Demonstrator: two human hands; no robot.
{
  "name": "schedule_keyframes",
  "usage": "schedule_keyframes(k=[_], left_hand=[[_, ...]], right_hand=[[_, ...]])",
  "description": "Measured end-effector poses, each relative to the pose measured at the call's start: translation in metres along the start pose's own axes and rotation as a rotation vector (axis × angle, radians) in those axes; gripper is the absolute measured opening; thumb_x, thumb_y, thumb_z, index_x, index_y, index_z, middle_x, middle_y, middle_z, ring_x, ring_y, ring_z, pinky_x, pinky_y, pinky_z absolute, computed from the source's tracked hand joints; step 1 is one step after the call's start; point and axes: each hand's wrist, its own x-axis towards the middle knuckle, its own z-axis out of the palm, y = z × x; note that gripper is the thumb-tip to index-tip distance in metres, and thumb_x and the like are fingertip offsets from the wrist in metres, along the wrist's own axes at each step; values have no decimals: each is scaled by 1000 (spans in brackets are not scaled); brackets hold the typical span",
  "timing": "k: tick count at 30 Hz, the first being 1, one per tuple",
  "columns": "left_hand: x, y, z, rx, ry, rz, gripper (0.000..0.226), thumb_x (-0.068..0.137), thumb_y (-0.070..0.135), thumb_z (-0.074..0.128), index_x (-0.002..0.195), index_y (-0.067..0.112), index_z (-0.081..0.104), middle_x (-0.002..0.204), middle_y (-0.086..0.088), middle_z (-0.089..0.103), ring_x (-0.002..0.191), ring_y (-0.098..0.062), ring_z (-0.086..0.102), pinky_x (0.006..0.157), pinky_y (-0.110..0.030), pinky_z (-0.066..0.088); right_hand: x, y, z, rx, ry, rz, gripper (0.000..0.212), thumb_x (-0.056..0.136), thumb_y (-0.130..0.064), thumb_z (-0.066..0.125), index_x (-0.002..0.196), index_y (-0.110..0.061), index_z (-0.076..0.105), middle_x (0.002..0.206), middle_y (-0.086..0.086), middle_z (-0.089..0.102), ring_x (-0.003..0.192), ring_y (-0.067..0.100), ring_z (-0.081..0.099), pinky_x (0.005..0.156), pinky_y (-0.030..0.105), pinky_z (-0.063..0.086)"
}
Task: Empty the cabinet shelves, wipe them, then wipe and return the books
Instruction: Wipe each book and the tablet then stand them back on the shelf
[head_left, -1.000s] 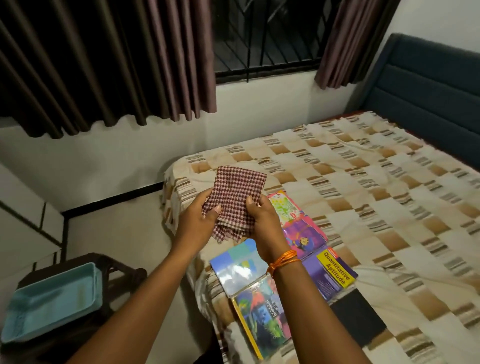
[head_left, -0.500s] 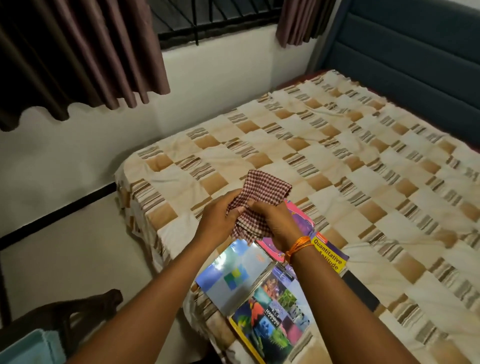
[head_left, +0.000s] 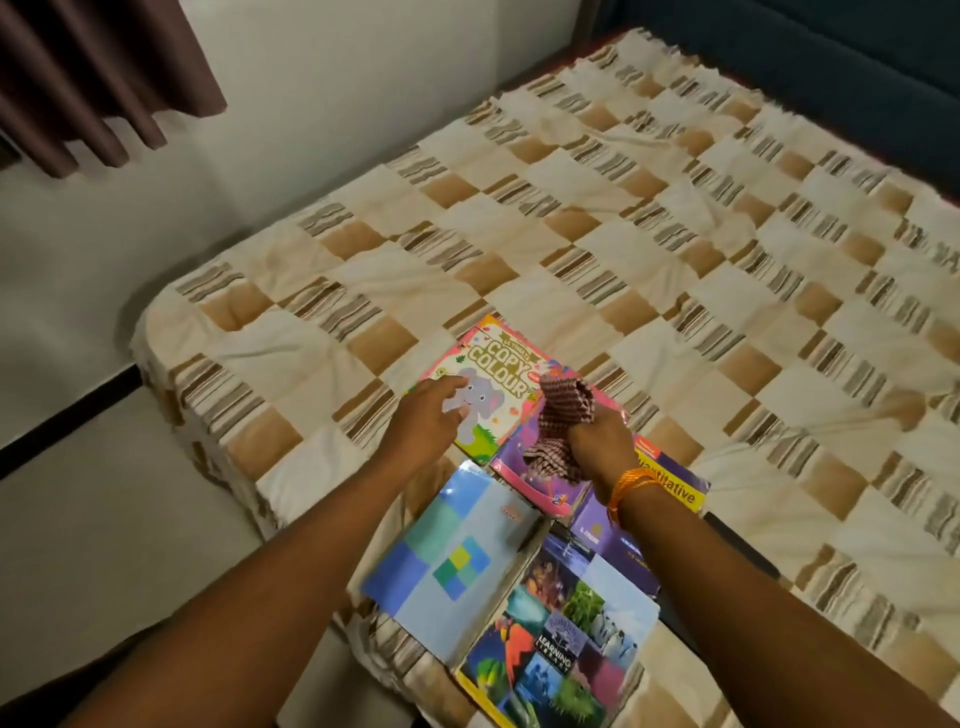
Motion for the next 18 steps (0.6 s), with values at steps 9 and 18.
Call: schedule_keyframes(k=[9, 18], left_hand=[[100, -102, 65, 81, -142, -79, 59, 96, 13, 66, 151, 16, 45, 154, -7, 47, 139, -26, 46, 99, -19, 32], [187, -166, 98, 227, -52, -306, 98, 84, 47, 72, 161, 24, 15, 159, -14, 33, 142, -40, 35, 112, -57, 34]], right_hand=[[92, 62, 77, -144, -134, -28, 25, 91, -6, 54, 74, -21, 65, 76, 11, 68, 73, 28, 63, 71, 40, 54], [153, 75, 131, -16, -190, -93, 35, 99, -11, 52, 131, -21, 63, 124, 4, 67, 108, 23, 60, 85, 23, 40]])
